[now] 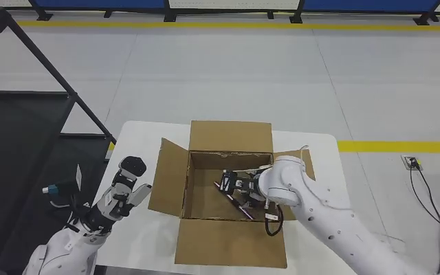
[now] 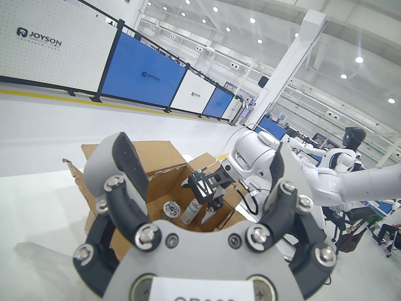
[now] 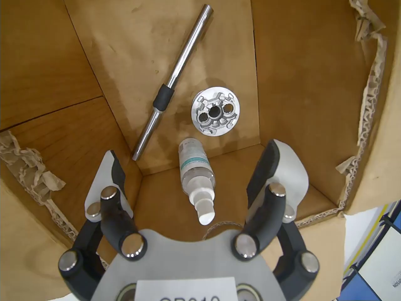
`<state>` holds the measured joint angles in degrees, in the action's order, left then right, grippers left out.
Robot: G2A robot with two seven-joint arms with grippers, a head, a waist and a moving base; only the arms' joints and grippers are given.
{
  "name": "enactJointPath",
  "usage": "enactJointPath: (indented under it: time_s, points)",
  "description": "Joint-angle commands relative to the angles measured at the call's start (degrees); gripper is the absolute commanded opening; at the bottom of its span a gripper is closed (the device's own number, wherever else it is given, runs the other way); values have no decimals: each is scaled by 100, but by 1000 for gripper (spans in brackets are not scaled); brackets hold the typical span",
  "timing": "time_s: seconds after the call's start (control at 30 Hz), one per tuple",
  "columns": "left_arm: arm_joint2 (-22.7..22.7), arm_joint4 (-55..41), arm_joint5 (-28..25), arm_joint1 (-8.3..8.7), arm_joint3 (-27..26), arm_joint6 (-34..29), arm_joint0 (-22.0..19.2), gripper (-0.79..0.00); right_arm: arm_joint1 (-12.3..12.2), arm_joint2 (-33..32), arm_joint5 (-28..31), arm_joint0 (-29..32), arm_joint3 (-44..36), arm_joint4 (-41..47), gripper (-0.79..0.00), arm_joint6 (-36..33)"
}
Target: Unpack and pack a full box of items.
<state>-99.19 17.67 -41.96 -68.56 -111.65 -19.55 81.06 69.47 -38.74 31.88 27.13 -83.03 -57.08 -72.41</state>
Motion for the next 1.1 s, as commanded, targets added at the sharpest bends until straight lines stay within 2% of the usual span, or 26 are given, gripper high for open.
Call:
enactJointPath:
  time_s: [0.0,0.03,0.07,0.1,0.2,0.27,0.43,0.57,0.6,0.63,0.83,1.07]
  points:
    - [0,0,0,0,0,0,0,0,-83,140,-90,-67,-37,17,-102,-91]
    - [0,0,0,0,0,0,0,0,-126,205,-155,-105,-38,26,-215,-156]
    - [0,0,0,0,0,0,0,0,-166,274,-218,-143,-42,52,-268,-219]
    - [0,0,0,0,0,0,0,0,-207,336,-247,-184,-41,97,-259,-248]
    - [0,0,0,0,0,0,0,0,-324,543,-278,-323,-21,240,-372,-278]
    - [0,0,0,0,0,0,0,0,-393,666,-280,-414,-10,371,-394,-281]
    - [0,0,0,0,0,0,0,0,-518,944,-224,-624,87,641,-292,-225]
    - [0,0,0,0,0,0,0,0,-559,1115,-182,-764,226,767,-305,-182]
    - [0,0,0,0,0,0,0,0,-564,1152,-177,-793,263,786,-329,-177]
    - [0,0,0,0,0,0,0,0,-567,1184,-179,-822,293,806,-388,-179]
    - [0,0,0,0,0,0,0,0,-572,1240,-166,-906,339,911,-453,-165]
    - [0,0,0,0,0,0,0,0,-571,1187,-199,-875,312,873,-610,-148]
